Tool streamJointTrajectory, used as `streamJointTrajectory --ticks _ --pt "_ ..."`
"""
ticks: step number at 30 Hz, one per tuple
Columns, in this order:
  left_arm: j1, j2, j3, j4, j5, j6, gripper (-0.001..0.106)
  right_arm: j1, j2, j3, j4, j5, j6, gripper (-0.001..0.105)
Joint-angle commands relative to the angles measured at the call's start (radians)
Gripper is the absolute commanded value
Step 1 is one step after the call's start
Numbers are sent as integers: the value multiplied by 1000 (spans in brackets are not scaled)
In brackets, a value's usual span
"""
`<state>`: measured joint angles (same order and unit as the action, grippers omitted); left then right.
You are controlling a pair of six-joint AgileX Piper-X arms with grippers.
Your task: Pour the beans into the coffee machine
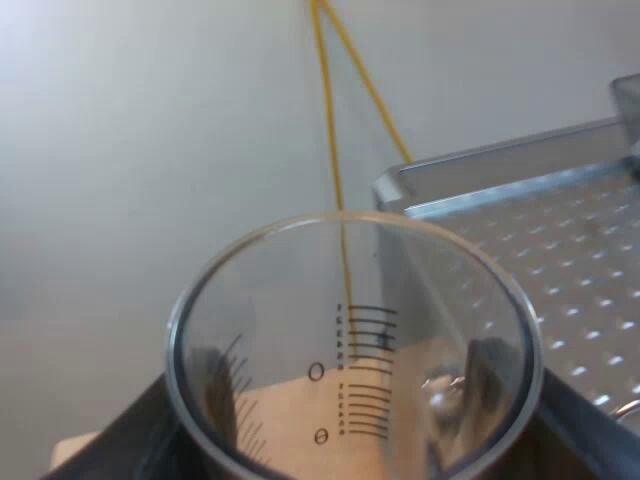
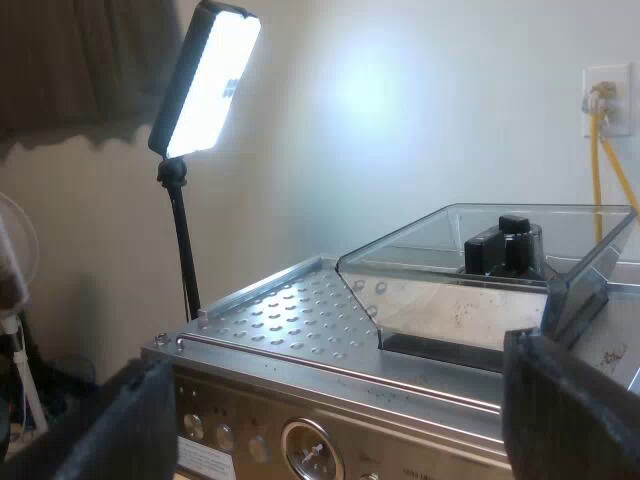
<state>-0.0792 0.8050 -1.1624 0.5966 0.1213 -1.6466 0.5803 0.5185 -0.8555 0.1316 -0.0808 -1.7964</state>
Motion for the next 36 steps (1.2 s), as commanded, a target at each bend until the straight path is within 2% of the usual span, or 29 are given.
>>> streamJointTrajectory --ticks 1,5,10,15,16,18,22,26,31,36 --pt "-33 29 -46 20 -43 -5 26 2 -10 -7 -16 4 -10 69" --pt "-106 90 -105 39 -78 -2 26 2 -10 -7 -16 4 -10 69" --pt "-208 174 -177 39 -156 -2 26 2 -10 -7 -16 4 -10 69" --pt "-270 228 -218 39 -184 -2 26 2 -10 -7 -23 4 -10 69" --pt "-299 253 -245 39 -223 -2 26 2 -10 -7 -25 4 -10 69" --pt "-340 297 -280 39 -245 14 26 2 -10 -7 -24 4 -10 69" --pt "-377 350 -320 39 -255 34 26 2 -10 -7 -24 4 -10 69" --pt "-404 416 -370 43 -314 64 26 2 -10 -7 -24 4 -10 69" --pt "-404 492 -452 94 -314 65 26 2 -10 -7 -24 4 -10 69" --pt "-404 565 -511 103 -319 108 26 2 -10 -7 -24 4 -10 69"
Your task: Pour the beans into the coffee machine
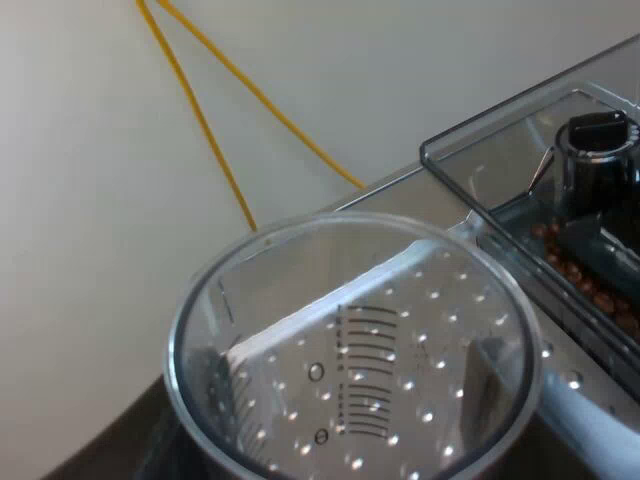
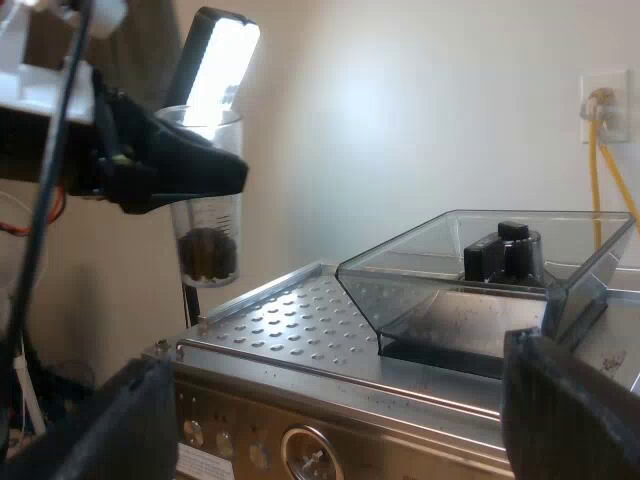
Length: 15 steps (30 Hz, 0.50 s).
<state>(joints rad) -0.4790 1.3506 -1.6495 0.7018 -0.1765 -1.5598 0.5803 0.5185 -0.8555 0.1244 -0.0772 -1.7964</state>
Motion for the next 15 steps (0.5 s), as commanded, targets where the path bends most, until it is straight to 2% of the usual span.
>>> streamJointTrajectory --ticks 1,11,15 --pt "-4 25 -28 -1 -25 25 26 2 -10 -7 -17 0 -10 69" --pt "-4 143 -116 36 -37 47 26 2 -3 -7 -17 83 -10 69" --pt "-4 172 -137 36 -37 96 26 2 -4 9 -47 83 -34 69"
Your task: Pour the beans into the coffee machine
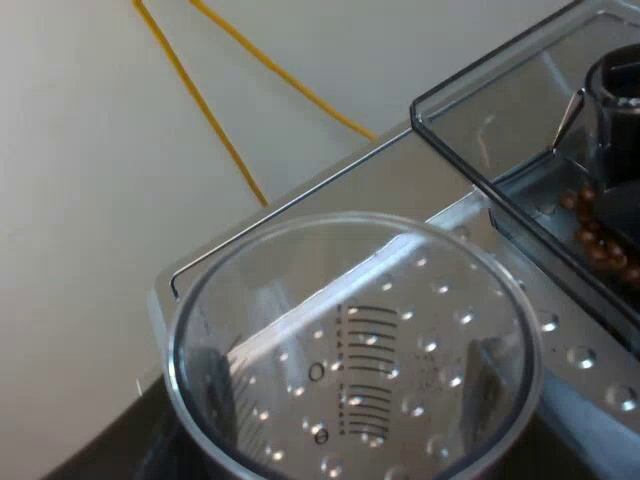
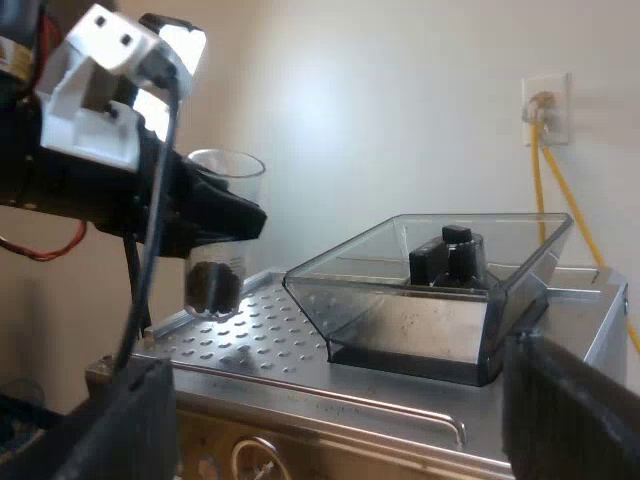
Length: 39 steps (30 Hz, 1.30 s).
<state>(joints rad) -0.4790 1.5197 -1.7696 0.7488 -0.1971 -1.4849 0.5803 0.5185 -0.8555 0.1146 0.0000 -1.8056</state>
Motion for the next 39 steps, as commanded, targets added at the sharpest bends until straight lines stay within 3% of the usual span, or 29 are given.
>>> streamJointTrajectory --ticks 1,9,19,25,30,32,34,39 --pt "-4 6 -17 -11 -17 27 26 2 -4 18 -49 6 -32 69" --pt "-4 23 -16 -29 -17 77 26 2 -4 129 -270 26 -31 69" --pt "-17 34 -25 -80 -54 124 26 2 20 175 -317 26 -31 69" --pt "-77 81 -70 -100 -170 266 26 2 55 175 -351 19 -31 69" --pt "-108 96 -77 -150 -241 423 26 2 55 175 -351 19 -31 69" --pt "-118 101 -77 -178 -259 487 26 2 55 175 -351 19 -31 69" --pt "-120 103 -77 -190 -260 505 26 2 55 175 -351 19 -31 69" --pt "-145 117 -77 -219 -263 717 26 2 55 175 -351 19 -31 69"
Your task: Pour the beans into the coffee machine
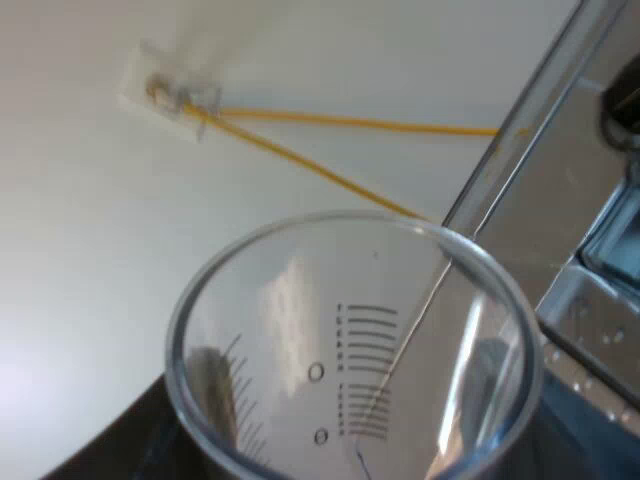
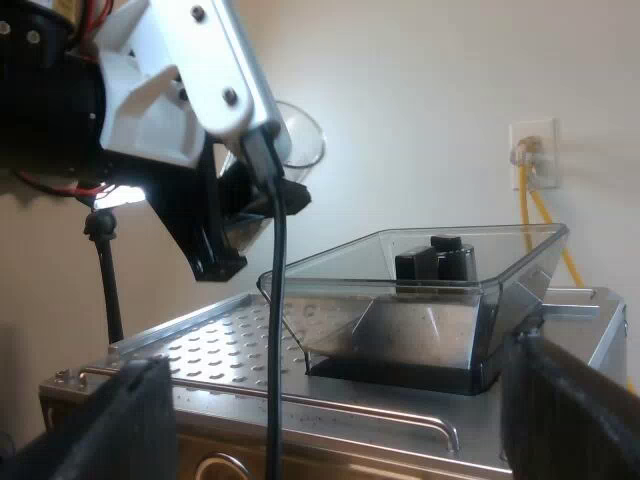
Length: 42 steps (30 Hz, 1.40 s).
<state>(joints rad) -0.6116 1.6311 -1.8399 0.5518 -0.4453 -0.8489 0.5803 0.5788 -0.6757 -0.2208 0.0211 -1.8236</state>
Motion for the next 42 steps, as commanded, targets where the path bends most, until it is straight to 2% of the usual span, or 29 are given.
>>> streamJointTrajectory --ticks 1,3,7,9,14,17,18,21,28,29,30,33,36,40,42 --pt "-16 8 -7 -25 -14 107 26 2 -6 -4 -16 -2 -13 69" --pt "-22 15 -7 -42 -14 183 26 2 -6 -4 -16 -2 -13 69" --pt "-32 20 -7 -58 -27 258 26 2 -6 -4 -16 -2 -13 69" --pt "-32 20 -7 -58 -29 327 26 2 -6 -4 -16 -2 -13 69" --pt "-32 22 -7 -74 -29 404 26 2 -6 -4 -16 -2 -13 69" --pt "-32 22 -7 -84 -29 496 26 2 -6 -4 -16 -2 -12 69" --pt "-32 22 -7 -86 -29 553 26 2 -6 -4 -16 -2 -12 69" --pt "-32 22 -7 -86 -29 640 26 2 -6 -4 -16 -2 -2 69" --pt "-32 22 -4 -86 -29 690 26 2 -6 -4 -16 -2 -2 69" --pt "-32 22 -4 -86 -29 791 26 2 -6 -4 -16 -2 -2 69" --pt "-32 22 -4 -89 -29 861 26 2 -6 -4 -16 -2 -2 69" --pt "-32 22 -4 -105 -24 950 26 2 -6 -4 -16 -2 -2 69" --pt "-32 22 -4 -114 5 999 26 2 -6 -4 -16 -2 -2 69" --pt "-32 22 -4 -113 26 1007 26 2 -6 -4 -16 -2 -2 69" --pt "-32 22 -4 -113 32 1036 26 2 -6 -4 -16 -2 -2 69"
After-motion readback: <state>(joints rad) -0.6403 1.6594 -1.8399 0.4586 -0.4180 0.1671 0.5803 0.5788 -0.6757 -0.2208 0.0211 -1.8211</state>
